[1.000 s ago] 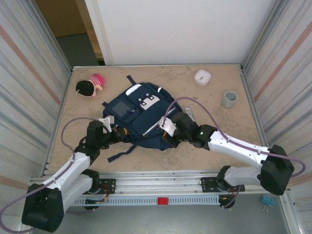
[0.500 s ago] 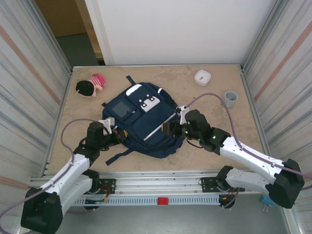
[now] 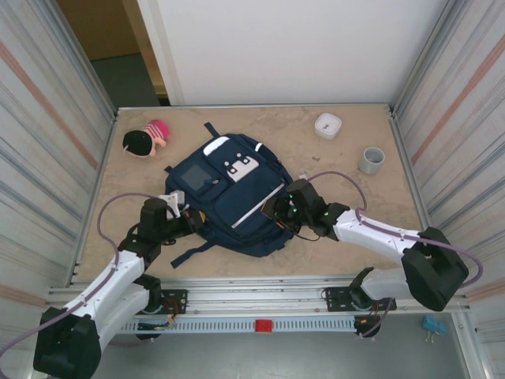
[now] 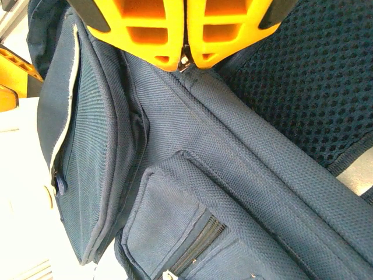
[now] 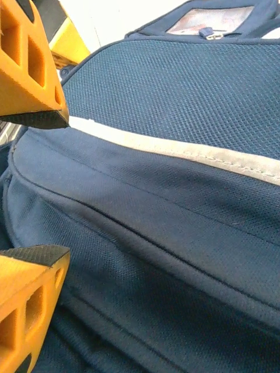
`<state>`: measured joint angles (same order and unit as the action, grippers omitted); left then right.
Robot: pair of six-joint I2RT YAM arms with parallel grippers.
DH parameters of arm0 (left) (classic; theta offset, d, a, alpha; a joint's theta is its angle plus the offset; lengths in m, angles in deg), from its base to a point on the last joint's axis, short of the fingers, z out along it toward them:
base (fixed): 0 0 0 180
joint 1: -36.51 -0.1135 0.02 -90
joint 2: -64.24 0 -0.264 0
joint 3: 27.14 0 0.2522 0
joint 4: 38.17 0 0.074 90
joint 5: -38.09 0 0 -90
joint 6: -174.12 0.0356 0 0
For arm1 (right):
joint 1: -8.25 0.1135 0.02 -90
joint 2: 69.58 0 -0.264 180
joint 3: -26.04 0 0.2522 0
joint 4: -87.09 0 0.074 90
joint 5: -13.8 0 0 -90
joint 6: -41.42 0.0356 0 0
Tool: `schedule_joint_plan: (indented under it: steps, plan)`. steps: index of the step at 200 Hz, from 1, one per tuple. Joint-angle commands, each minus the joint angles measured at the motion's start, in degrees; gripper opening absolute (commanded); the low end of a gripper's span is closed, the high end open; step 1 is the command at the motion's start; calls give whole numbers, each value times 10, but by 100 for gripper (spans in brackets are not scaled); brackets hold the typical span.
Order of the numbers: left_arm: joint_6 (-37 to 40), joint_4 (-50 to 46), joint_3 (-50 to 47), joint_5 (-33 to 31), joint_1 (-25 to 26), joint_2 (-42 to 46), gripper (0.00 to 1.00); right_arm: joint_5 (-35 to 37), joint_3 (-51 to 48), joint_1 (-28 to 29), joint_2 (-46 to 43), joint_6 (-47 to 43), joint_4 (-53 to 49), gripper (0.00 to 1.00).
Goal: Pack the student bag
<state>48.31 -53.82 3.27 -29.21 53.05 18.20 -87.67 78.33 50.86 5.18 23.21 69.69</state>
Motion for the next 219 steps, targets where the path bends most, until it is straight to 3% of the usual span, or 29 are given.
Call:
schedule_joint_plan:
  steps: [1, 44, 72, 77, 96, 124, 184, 219]
  plan:
    - [12, 1, 24, 7, 3, 15, 0, -32, 15, -11, 32, 26, 44, 54]
    - [13, -5, 27, 15, 3, 19, 0, -42, 26, -11, 81, 42, 77, 47]
    - [11, -3, 28, 13, 3, 27, 0, -23, 24, -10, 89, 51, 77, 55]
    - [11, -4, 28, 14, 3, 28, 0, -22, 25, -10, 90, 51, 77, 51]
    - [16, -8, 31, 17, 3, 29, 0, -13, 24, -11, 86, 51, 92, 20]
    - [35, -20, 40, 34, 3, 29, 0, 1, 28, -12, 51, 32, 132, 0]
    - [67, -47, 54, 23, 30, 38, 0, -17, 88, -24, 27, 8, 151, 0]
    - [99, -49, 80, 44, 82, 30, 1, -19, 107, -24, 28, 6, 172, 0]
